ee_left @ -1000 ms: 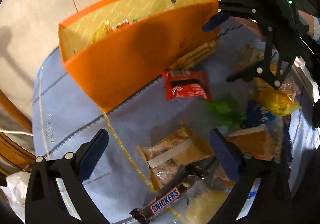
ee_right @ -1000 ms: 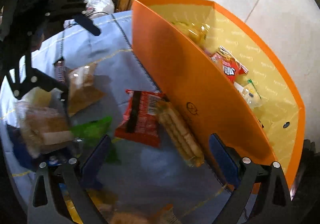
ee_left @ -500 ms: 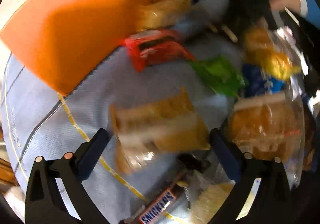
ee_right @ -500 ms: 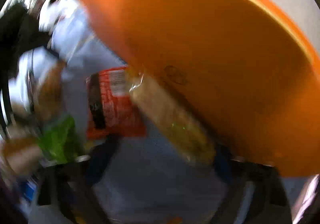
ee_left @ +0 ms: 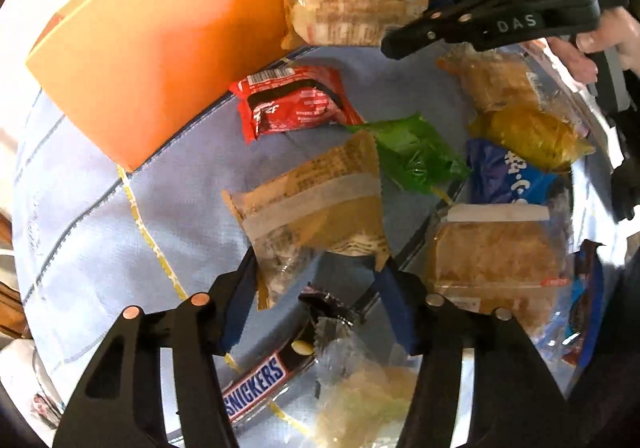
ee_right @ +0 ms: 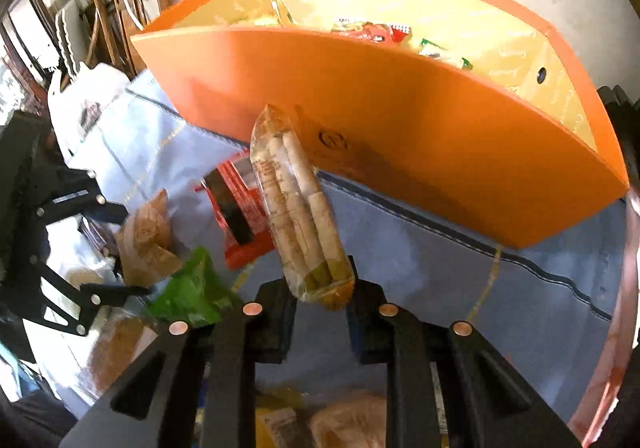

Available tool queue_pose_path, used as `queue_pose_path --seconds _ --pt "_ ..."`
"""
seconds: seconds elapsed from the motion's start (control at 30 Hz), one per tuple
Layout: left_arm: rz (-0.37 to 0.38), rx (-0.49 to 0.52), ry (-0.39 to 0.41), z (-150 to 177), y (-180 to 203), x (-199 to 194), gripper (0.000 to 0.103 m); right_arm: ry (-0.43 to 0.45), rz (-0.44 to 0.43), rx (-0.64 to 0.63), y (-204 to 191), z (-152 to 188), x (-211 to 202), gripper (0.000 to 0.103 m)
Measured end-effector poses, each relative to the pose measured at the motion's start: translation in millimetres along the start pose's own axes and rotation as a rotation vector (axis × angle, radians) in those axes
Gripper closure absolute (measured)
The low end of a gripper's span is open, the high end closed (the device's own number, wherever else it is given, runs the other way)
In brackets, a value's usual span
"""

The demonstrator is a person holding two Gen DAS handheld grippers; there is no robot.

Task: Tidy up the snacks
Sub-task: 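Grasp the tan pastry bag with the left tool while the right grasps the breadstick bag, then drop the tan pastry bag into the orange box with the left tool while the right drops the breadstick bag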

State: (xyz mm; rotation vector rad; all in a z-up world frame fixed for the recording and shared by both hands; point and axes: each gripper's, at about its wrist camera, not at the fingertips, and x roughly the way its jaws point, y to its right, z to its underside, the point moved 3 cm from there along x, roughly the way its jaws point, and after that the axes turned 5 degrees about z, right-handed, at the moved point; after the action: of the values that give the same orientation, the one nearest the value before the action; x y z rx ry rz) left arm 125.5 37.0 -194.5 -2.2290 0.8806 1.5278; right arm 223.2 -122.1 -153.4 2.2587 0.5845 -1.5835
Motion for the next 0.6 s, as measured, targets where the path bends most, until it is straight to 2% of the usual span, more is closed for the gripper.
queue_pose_path --seconds 0.03,0.07,0.1,0.13,0.17,0.23,0.33,0.4,0.43,0.47,0.5,0.53,0.6 --pt "-0.006 0.001 0.005 -1 1 1 0.045 0.005 -0.032 0.028 3 0 3 0.081" --pt "-0.005 -0.012 0.01 3 2 1 0.037 0.012 -0.045 0.039 4 -2 7 0.08" --pt "-0.006 -0.028 0.013 4 3 3 0.021 0.026 -0.029 0.041 7 -4 9 0.079" --pt "-0.034 -0.045 0.003 1 1 6 0.01 0.042 -0.016 0.032 8 -6 12 0.07" --pt "-0.077 -0.077 -0.028 0 -5 12 0.004 0.046 -0.011 0.023 9 -9 16 0.06" --pt "-0.047 -0.114 -0.03 0 -12 13 0.004 0.047 -0.014 0.018 10 -15 24 0.059" --pt "-0.06 -0.088 -0.072 -6 -13 19 0.004 0.062 -0.046 0.026 10 -25 32 0.059" --pt "-0.062 -0.097 -0.066 -25 -3 30 0.004 0.051 -0.025 0.029 9 -27 35 0.063" --pt "-0.065 -0.106 -0.059 -27 -4 31 0.004 0.046 -0.03 0.034 8 -28 34 0.066" --pt "-0.07 -0.119 -0.049 -33 -1 29 0.013 0.037 -0.043 0.036 5 -26 32 0.072" --pt "-0.065 -0.126 -0.03 -30 1 23 0.038 0.038 -0.047 0.028 2 -25 28 0.075" --pt "-0.055 -0.153 -0.003 -33 -2 18 0.046 0.06 -0.03 0.014 -5 -24 21 0.078" --pt "0.019 -0.238 0.004 -37 -12 12 0.05 0.072 -0.034 0.027 -7 -20 9 0.079"
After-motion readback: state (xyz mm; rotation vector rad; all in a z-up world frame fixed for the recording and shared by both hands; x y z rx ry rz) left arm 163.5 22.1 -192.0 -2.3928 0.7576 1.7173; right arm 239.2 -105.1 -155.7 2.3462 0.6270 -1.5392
